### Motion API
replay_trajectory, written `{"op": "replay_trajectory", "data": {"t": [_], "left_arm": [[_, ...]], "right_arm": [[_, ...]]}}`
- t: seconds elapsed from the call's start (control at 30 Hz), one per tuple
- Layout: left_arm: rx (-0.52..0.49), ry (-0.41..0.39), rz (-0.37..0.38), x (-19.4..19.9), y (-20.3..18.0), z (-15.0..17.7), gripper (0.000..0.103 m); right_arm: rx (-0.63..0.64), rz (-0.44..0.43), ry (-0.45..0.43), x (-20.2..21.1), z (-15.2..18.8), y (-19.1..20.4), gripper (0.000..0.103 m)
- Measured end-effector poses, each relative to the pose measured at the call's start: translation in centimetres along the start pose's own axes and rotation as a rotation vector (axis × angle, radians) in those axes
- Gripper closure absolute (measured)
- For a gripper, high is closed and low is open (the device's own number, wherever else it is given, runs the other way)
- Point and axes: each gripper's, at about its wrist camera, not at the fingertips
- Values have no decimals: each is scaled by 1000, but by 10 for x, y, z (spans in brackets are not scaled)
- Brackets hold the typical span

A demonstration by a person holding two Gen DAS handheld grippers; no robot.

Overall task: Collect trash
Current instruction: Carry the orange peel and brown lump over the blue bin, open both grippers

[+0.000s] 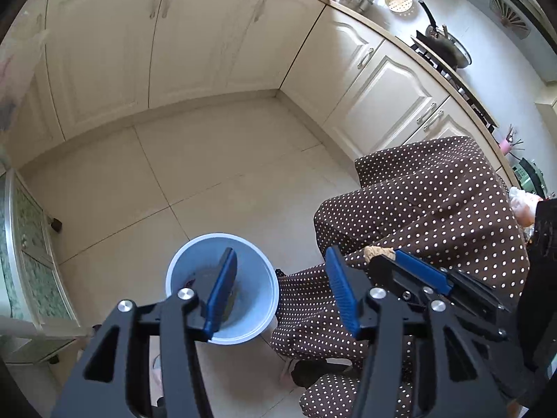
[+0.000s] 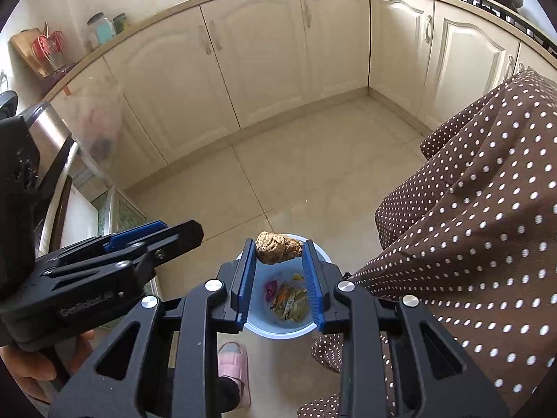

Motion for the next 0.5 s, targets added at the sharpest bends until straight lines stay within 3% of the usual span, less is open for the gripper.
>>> {"op": "replay_trajectory", "data": {"t": [0.5], "left_arm": [[40, -51, 2, 30, 13, -5, 50]], "right_arm": [[18, -18, -31, -11, -21, 12, 75]]}}
Point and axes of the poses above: each gripper's, at about its wrist camera, not at the fingertips, and x roughly against the way its jaws point, y to its left, z to its underside, and after that the axes turned 5 degrees about -y, right-handed
